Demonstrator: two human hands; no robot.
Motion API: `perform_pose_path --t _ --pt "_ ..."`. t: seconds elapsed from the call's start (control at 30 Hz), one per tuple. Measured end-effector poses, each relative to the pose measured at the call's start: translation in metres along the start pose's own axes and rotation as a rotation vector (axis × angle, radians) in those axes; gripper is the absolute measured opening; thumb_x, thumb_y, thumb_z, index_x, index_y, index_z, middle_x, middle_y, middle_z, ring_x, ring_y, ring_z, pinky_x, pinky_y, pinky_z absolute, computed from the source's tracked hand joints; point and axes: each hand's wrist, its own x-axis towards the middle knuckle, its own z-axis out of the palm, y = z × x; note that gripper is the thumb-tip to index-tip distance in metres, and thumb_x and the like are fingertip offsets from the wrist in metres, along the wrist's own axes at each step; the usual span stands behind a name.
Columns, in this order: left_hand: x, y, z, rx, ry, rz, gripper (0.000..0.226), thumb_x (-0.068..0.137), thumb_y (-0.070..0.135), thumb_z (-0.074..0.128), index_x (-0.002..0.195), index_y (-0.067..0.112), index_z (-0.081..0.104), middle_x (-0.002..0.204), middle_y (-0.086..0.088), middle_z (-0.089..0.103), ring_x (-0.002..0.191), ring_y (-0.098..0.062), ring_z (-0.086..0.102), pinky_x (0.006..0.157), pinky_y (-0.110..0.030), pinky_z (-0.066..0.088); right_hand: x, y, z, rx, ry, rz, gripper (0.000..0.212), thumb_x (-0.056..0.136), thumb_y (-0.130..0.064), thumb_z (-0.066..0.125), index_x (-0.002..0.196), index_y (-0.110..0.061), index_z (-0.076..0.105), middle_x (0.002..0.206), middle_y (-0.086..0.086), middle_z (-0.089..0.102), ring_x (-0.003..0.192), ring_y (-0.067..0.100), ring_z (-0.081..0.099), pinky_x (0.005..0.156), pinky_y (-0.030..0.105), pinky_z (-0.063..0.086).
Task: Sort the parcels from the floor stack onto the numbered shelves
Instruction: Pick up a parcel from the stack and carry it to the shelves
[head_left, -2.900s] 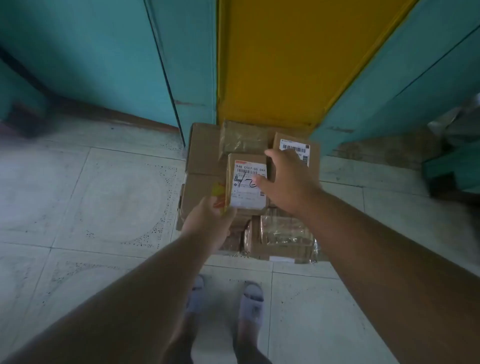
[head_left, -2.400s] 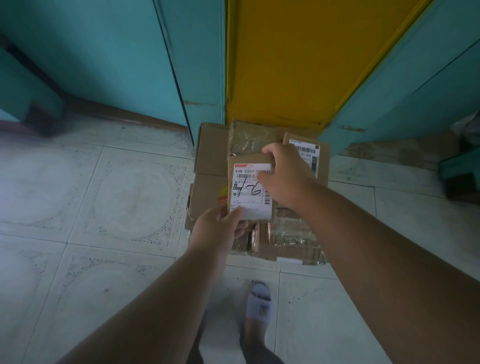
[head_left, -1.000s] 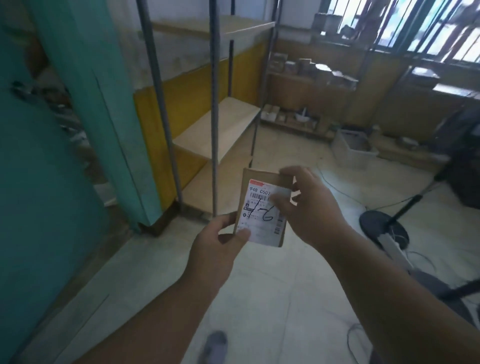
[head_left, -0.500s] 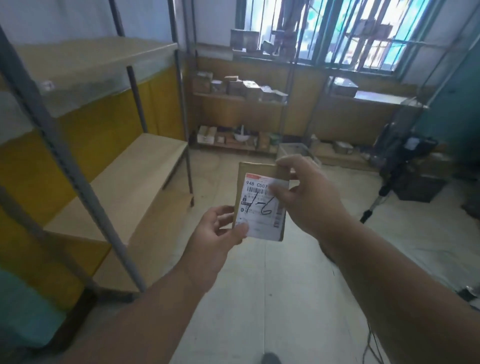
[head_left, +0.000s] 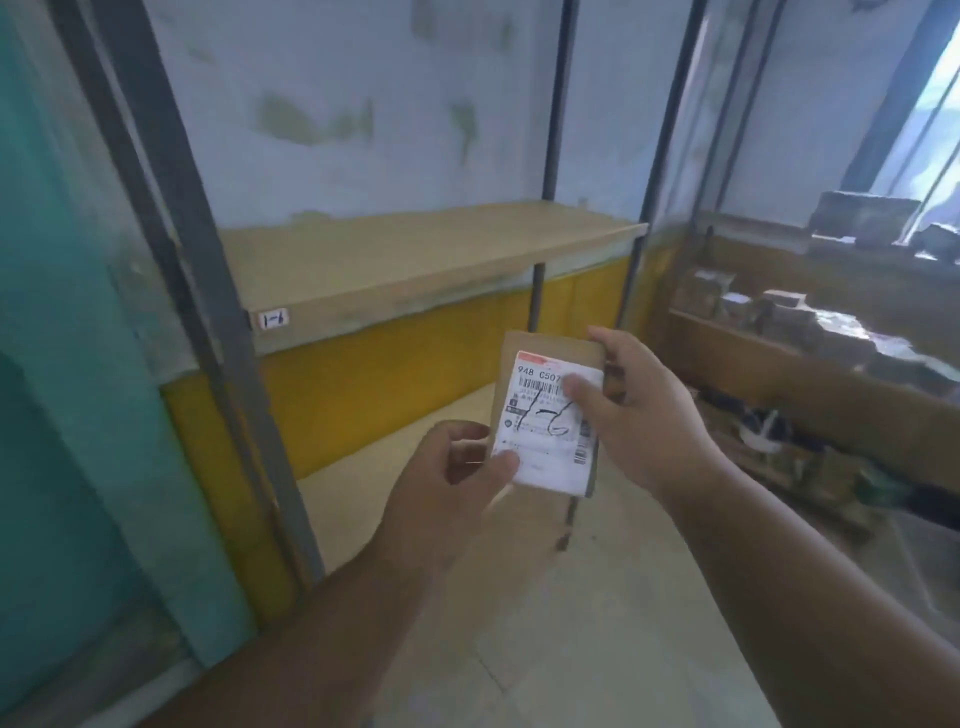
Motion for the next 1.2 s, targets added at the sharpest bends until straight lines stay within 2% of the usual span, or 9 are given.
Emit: perform_pose_path --t 0.13,0.33,0.47,0.67,0.87,0.93,1.03,1.13,1.2 --pt "0.053 0.031 -0.005 0.102 0.164 0.112 0.053 0.064 0.059 0.075 0.107 0.031 0.065 0.098 0.010 0.077 0.092 -0.010 0.073 0.084 -0.036 0.057 0.073 -0.016 0.008 0.122 -0.021 -0.102 0.048 0.093 -0.031 0.067 0.138 -0.035 0.049 0.108 -0.023 0.063 0.081 -0.006 0.066 0.057 0.013 0.052" --pt "0.090 0.080 -0.013 0.345 0.439 0.230 0.030 0.085 0.055 0.068 0.103 0.032 0.069 0.096 0.027 0.073 0.084 0.004 0.069 0.078 -0.022 0.054 0.166 -0.043 0.027 0.267 -0.181 -0.228 0.048 0.092 -0.036 0.067 0.136 -0.038 0.049 0.106 -0.018 0.066 0.096 0.005 0.067 0.078 0.040 0.061" --pt "0.096 0.100 -0.021 0.633 0.805 0.262 0.031 0.089 0.064 0.055 0.096 0.036 0.067 0.085 0.027 0.068 0.080 0.014 0.060 0.063 -0.015 0.043 0.214 -0.077 0.061 0.332 -0.338 -0.367 0.040 0.093 -0.034 0.067 0.130 -0.032 0.053 0.100 -0.018 0.064 0.083 -0.005 0.066 0.074 0.027 0.059" --pt "0.095 0.126 -0.038 0.954 1.150 0.209 0.036 0.093 0.059 0.049 0.088 0.028 0.067 0.069 0.017 0.059 0.068 0.005 0.055 0.054 -0.018 0.033 0.252 -0.123 0.110 0.458 -0.654 -0.406 0.025 0.088 -0.031 0.073 0.108 -0.021 0.061 0.096 -0.001 0.071 0.077 0.017 0.071 0.072 0.039 0.059" --pt "0.102 0.153 -0.065 1.078 1.098 -0.068 0.037 0.091 0.059 0.058 0.113 0.029 0.065 0.078 0.022 0.055 0.068 0.007 0.053 0.053 -0.021 0.033 0.265 -0.157 0.152 0.392 -0.831 -0.382 0.012 0.086 -0.016 0.070 0.088 -0.007 0.063 0.089 0.018 0.074 0.081 0.033 0.073 0.078 0.049 0.061" --pt "0.106 0.158 -0.069 1.086 1.056 -0.101 0.040 0.089 0.059 0.061 0.119 0.032 0.063 0.077 0.024 0.056 0.062 0.007 0.057 0.052 -0.018 0.034 0.271 -0.161 0.160 0.323 -0.879 -0.371 0.016 0.088 -0.014 0.067 0.087 0.002 0.065 0.084 0.019 0.075 0.075 0.033 0.073 0.067 0.040 0.062" --pt "0.109 0.165 -0.072 1.200 1.037 -0.093 0.036 0.089 0.055 0.064 0.120 0.036 0.062 0.085 0.022 0.062 0.070 0.002 0.062 0.052 -0.018 0.037 0.276 -0.163 0.171 0.250 -0.890 -0.366 0.019 0.088 -0.015 0.067 0.080 0.002 0.067 0.071 0.013 0.072 0.049 0.017 0.059 0.041 0.019 0.043" --pt "0.115 0.172 -0.074 1.492 1.013 -0.072 0.027 0.095 0.050 0.058 0.113 0.030 0.063 0.099 0.010 0.067 0.087 -0.013 0.061 0.064 -0.029 0.038 0.280 -0.166 0.181 0.200 -0.813 -0.405 0.021 0.085 -0.015 0.066 0.066 -0.007 0.060 0.056 0.010 0.059 0.045 0.021 0.052 0.044 0.021 0.040" --pt "0.122 0.174 -0.079 1.621 0.976 -0.054 0.025 0.099 0.047 0.051 0.108 0.026 0.062 0.097 0.005 0.063 0.086 -0.016 0.059 0.065 -0.031 0.036 0.280 -0.167 0.185 0.184 -0.751 -0.434 0.016 0.085 -0.017 0.067 0.075 -0.005 0.064 0.065 0.011 0.059 0.054 0.022 0.055 0.054 0.028 0.045"
